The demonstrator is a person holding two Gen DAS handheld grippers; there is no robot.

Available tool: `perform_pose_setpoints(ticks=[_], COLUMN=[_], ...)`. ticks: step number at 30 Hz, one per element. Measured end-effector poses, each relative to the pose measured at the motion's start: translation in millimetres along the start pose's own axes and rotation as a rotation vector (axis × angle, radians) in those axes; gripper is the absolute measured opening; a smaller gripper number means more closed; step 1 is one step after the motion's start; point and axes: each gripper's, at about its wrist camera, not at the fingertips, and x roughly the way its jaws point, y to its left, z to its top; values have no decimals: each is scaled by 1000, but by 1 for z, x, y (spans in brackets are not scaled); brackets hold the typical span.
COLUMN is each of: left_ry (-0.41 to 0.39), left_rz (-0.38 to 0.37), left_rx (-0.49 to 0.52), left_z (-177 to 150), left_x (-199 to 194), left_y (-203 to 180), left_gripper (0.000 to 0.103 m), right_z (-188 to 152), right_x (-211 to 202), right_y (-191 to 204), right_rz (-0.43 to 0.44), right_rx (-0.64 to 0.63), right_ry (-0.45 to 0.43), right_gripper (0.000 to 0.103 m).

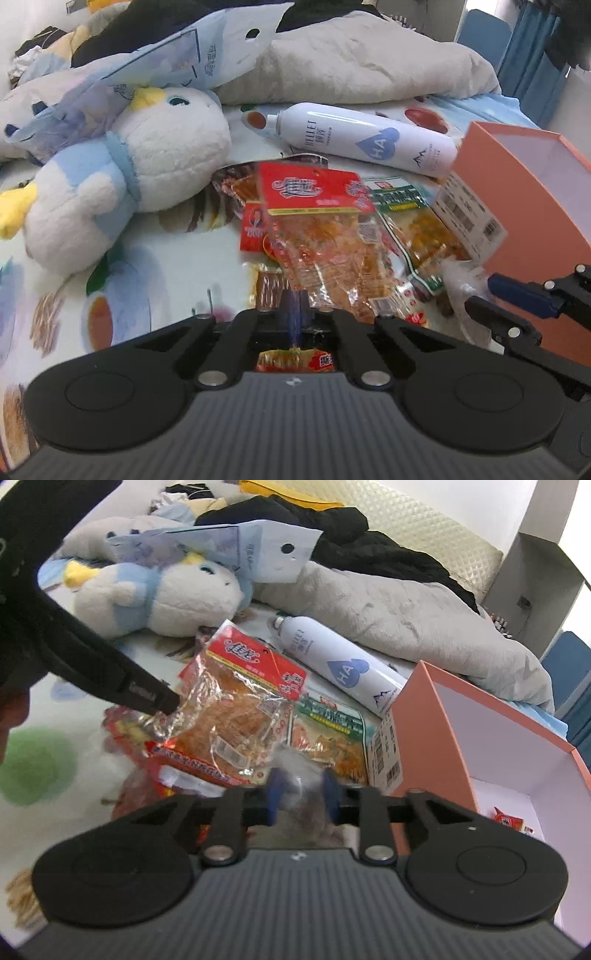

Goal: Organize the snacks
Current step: 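Grasp the red-gold candy wrapper with the right gripper while the left grips a red-topped packet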

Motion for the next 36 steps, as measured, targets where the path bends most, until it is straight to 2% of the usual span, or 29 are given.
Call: perform_pose_setpoints(ticks=[4, 9, 11, 14, 15, 17, 21, 23, 27, 29, 33, 35, 36], left_ry=[-15, -27, -33, -39, -37, -36, -36, -34, -29, -23, -16, -15, -15], left_rz=[-19, -48, -73, -69, -76, -85, -94, -94, -82, -67, -42, -39, -36], left_rx=[-40, -121, -172, -219, -242, -282, -359, -394, -459, -481, -516, -542, -553], left_z=[-11, -23, -29, -39, -43, -52, -70, -80, -101, -111, -128, -133, -134], left_x=[-19, -36, -44, -52, -55, -61, -74, -82, -100, -106, -115, -117, -117], left_y=[1, 6, 11, 16, 19, 26, 40, 49, 68, 77, 93, 101, 104], left_gripper=[2, 2, 1, 1, 1, 1, 1, 1, 1, 0, 0, 1, 1], right_z=[-10, -20, -22, -22, -22, -24, -28, -31, -33, -33, -31, -30, -30], right_x=[-10, -20, -23, -24, -23, -24, -28, -28, -21, -15, -3, 2, 5], right_y=[1, 0, -4, -5, -4, -2, 6, 8, 8, 8, 10, 12, 13], right_rz=[12, 12, 35, 78, 103, 158, 238, 252, 266, 265, 247, 230, 217], right_rx=[-2, 23, 58, 68, 61, 55, -7, 5, 48, 77, 115, 122, 126], right_ry=[14, 6, -11, -15, -16, -28, -39, -39, -17, -9, 6, 0, -1], right_gripper=[15, 15, 15, 17, 21, 34, 42, 55, 57, 62, 64, 74, 75])
